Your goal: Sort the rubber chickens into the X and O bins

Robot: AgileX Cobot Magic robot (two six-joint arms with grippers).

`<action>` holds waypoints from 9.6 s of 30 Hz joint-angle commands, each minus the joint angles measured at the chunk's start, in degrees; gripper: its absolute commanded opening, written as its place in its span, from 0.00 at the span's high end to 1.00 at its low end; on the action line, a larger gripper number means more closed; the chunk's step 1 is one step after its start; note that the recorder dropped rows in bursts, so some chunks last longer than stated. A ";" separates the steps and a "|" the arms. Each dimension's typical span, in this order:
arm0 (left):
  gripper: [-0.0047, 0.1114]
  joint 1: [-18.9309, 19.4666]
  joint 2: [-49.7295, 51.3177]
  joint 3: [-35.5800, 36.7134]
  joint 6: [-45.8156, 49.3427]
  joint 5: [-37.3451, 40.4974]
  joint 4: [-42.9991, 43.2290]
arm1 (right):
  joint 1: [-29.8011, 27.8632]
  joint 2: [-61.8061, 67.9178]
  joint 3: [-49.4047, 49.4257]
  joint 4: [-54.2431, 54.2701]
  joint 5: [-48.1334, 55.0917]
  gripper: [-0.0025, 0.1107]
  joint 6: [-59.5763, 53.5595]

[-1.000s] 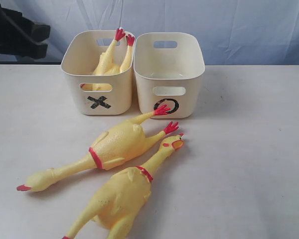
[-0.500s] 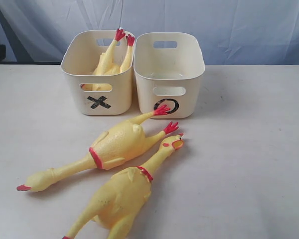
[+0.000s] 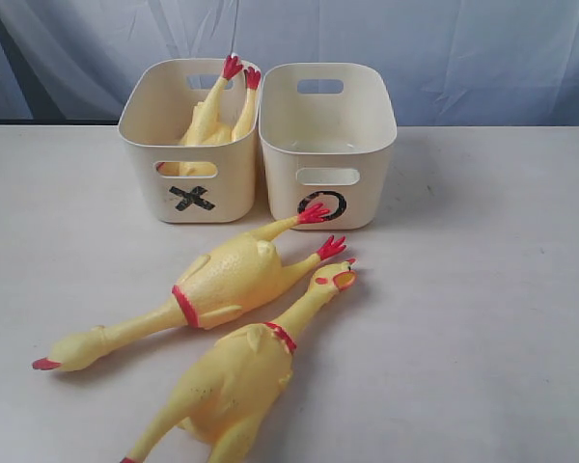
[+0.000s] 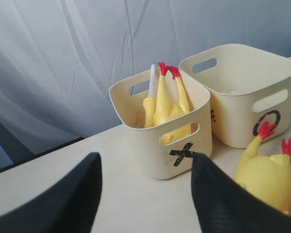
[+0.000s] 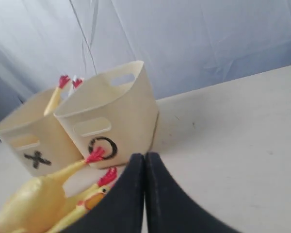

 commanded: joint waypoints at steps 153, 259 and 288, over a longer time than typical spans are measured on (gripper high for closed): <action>0.96 0.04 -24.15 2.45 -33.91 15.33 28.14 | 15.58 115.43 -48.72 69.29 19.86 0.65 -42.33; 0.96 0.04 -24.15 2.45 -33.91 15.34 28.89 | -3.72 103.19 -89.90 69.29 1.00 0.99 -43.83; 0.96 0.04 -24.15 2.45 -33.91 15.07 28.93 | 1.40 114.30 -91.59 69.29 7.81 0.99 -48.97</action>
